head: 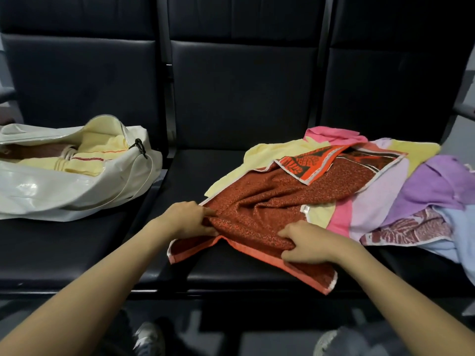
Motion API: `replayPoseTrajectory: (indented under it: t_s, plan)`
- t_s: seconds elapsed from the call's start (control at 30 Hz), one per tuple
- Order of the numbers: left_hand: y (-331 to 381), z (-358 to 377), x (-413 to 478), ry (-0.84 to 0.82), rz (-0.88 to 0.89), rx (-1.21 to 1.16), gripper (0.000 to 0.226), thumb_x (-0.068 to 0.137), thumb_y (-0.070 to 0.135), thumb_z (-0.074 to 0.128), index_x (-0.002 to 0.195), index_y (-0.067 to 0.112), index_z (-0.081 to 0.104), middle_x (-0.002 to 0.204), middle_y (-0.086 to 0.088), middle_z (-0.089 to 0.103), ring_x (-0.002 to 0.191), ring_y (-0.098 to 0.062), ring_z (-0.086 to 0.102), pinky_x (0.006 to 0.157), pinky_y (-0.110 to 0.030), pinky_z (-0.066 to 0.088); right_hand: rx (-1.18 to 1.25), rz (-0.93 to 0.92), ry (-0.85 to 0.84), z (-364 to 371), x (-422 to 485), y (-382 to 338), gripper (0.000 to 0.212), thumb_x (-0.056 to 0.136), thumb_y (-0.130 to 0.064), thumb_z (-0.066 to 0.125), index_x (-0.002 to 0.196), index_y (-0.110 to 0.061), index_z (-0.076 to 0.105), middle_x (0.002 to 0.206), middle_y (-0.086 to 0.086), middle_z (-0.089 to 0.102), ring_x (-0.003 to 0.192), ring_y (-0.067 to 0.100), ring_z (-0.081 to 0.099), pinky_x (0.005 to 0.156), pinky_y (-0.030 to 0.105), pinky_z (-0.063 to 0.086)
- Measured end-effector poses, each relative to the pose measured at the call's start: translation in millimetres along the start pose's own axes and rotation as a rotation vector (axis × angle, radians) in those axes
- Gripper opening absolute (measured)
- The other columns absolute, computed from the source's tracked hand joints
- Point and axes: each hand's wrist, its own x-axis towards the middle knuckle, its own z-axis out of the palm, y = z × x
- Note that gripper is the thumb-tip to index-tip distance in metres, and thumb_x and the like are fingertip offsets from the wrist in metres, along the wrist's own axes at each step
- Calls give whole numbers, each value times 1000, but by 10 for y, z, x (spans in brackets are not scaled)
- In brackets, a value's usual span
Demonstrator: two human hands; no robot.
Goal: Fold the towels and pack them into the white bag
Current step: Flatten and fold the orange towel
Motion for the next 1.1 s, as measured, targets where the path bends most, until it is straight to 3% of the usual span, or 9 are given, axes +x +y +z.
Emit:
replayPoseTrajectory:
  t_s: [0.17, 0.23, 0.37, 0.47, 0.57, 0.77, 0.9, 1.03, 1.1]
  plan:
    - [-19, 8, 15, -103, 5, -432, 91, 49, 92, 54, 121, 37, 56, 116, 8, 49, 113, -16, 48, 99, -36, 43, -20, 86, 34, 42, 58, 222, 37, 88, -36, 60, 120, -17, 57, 114, 4, 43, 119, 23, 42, 102, 35, 39]
    - [1, 47, 27, -95, -36, -627, 100, 39, 99, 49, 118, 38, 57, 118, 7, 47, 115, -14, 44, 104, -36, 38, 46, 134, 32, -8, 70, 320, 46, 85, -50, 64, 119, -20, 58, 119, 4, 46, 118, 22, 43, 102, 34, 38]
    - [79, 52, 277, 91, -286, -838, 88, 68, 88, 43, 119, 18, 60, 122, -7, 59, 115, -25, 52, 103, -42, 41, 387, 293, 91, -152, 66, 371, 66, 73, -81, 43, 98, -22, 61, 105, 0, 58, 99, 17, 56, 88, 36, 47]
    - [183, 58, 495, 163, -403, -670, 66, 92, 54, 50, 137, 6, 45, 137, -17, 47, 126, -35, 43, 105, -44, 37, 304, 536, 324, -94, 196, 426, 57, 94, -60, 42, 115, -8, 55, 121, 13, 56, 114, 30, 53, 94, 40, 44]
    - [267, 74, 633, 146, -457, -595, 50, 96, 39, 51, 134, 6, 47, 136, -16, 47, 125, -36, 43, 103, -45, 34, 245, 636, 303, -45, 282, 423, 57, 96, -47, 49, 129, 0, 49, 135, 20, 49, 124, 35, 47, 99, 40, 41]
    - [410, 45, 779, 183, -396, -681, 30, 91, 34, 60, 111, 11, 61, 112, -8, 62, 109, -29, 55, 94, -40, 39, 564, 573, 442, -118, 388, 406, 12, 88, -24, 65, 84, -13, 61, 91, 6, 64, 90, 25, 60, 74, 30, 43]
    - [334, 33, 788, 270, -387, -852, 19, 87, 26, 67, 96, 12, 56, 95, -3, 58, 90, -21, 54, 72, -31, 43, 1165, 539, 511, -188, 354, 392, 41, 82, -2, 61, 46, -17, 48, 57, 9, 49, 40, 12, 40, 39, 19, 30]
    - [283, 22, 751, 337, -409, -1072, 20, 86, 21, 69, 81, 15, 51, 80, 2, 55, 78, -17, 53, 57, -25, 38, 1153, 564, 529, -108, 392, 437, 10, 86, -16, 68, 87, -17, 58, 71, 2, 54, 56, 14, 46, 50, 24, 33]
    - [282, 20, 736, 389, -414, -1131, 21, 85, 25, 70, 82, 15, 51, 82, 0, 59, 79, -19, 56, 62, -29, 44, 1113, 529, 511, -35, 431, 418, 23, 86, -15, 69, 108, -17, 63, 83, -1, 55, 68, 15, 53, 62, 28, 41]
